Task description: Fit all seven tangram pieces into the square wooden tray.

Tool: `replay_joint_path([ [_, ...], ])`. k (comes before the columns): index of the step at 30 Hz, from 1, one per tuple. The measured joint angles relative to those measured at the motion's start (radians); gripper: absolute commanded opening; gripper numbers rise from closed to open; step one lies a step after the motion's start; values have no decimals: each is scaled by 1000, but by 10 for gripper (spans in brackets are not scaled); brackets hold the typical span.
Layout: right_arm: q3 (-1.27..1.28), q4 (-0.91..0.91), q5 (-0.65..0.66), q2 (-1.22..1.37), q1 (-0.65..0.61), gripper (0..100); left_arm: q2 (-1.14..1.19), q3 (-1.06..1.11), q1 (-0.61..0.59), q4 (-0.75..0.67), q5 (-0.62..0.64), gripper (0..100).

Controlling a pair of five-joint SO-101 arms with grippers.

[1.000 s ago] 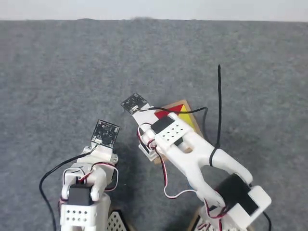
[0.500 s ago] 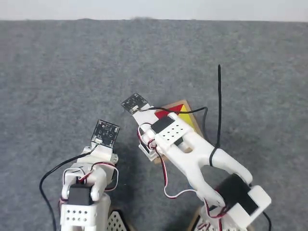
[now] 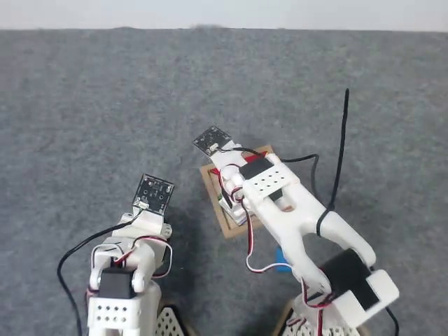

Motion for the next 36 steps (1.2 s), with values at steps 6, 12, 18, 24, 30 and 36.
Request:
replay_joint_path([
  [6,0,-8,9,-2,14,125,0,0,0,0,0,22],
  [12,0,-8,9,-2,23,95,0,0,0,0,0,22],
  [18,71,-11,9,-14,-44,91,0,0,0,0,0,22],
  [24,84,-14,9,-31,-46,91,0,0,0,0,0,22],
  [30,126,-2,9,-226,-49,95,0,0,0,0,0,22],
  [36,281,146,61,-477,-51,95,0,0,0,0,0,22],
])
